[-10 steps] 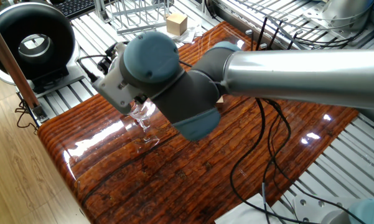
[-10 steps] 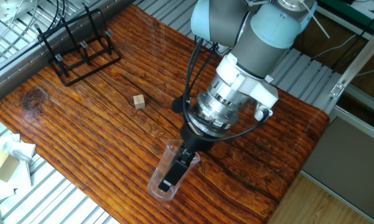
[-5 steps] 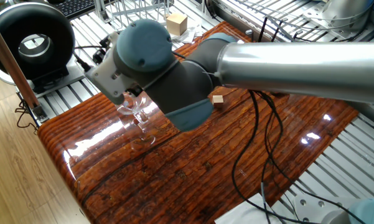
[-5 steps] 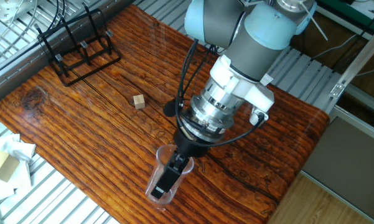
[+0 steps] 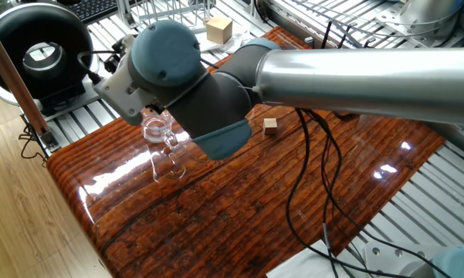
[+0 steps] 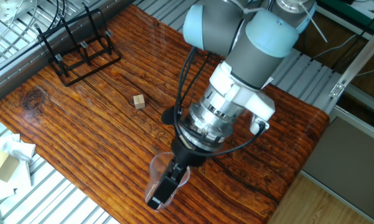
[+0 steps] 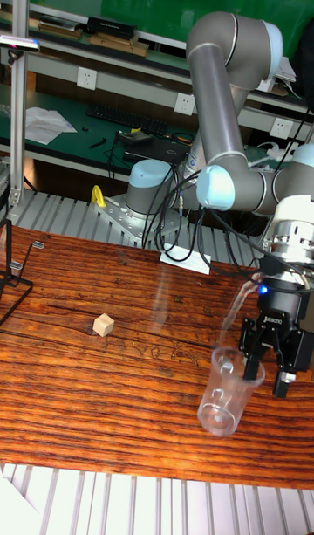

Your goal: Take the cup off the cup rack

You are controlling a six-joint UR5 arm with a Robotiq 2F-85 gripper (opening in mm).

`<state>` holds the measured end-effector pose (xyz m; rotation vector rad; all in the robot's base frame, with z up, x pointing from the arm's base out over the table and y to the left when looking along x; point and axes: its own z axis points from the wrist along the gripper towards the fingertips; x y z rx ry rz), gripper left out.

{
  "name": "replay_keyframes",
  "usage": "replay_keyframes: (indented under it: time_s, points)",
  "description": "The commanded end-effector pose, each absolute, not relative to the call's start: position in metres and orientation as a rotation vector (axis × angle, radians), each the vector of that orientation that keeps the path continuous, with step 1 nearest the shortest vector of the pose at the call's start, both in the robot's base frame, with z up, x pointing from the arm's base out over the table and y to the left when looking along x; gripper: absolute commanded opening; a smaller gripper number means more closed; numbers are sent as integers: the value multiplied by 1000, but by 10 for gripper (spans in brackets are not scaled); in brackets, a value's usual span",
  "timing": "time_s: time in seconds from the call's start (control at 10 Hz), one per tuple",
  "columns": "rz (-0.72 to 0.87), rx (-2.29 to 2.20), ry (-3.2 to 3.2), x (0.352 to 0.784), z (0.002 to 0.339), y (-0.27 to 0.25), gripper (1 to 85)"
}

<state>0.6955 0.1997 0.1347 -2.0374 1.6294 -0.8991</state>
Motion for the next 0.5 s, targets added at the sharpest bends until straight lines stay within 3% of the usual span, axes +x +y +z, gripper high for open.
replay_keyframes:
  time_s: [0.0, 0.4]
  points:
    - [-913, -1993, 1641, 707, 129, 199, 657]
    - [-936, -2031, 1636, 698, 145, 191, 647]
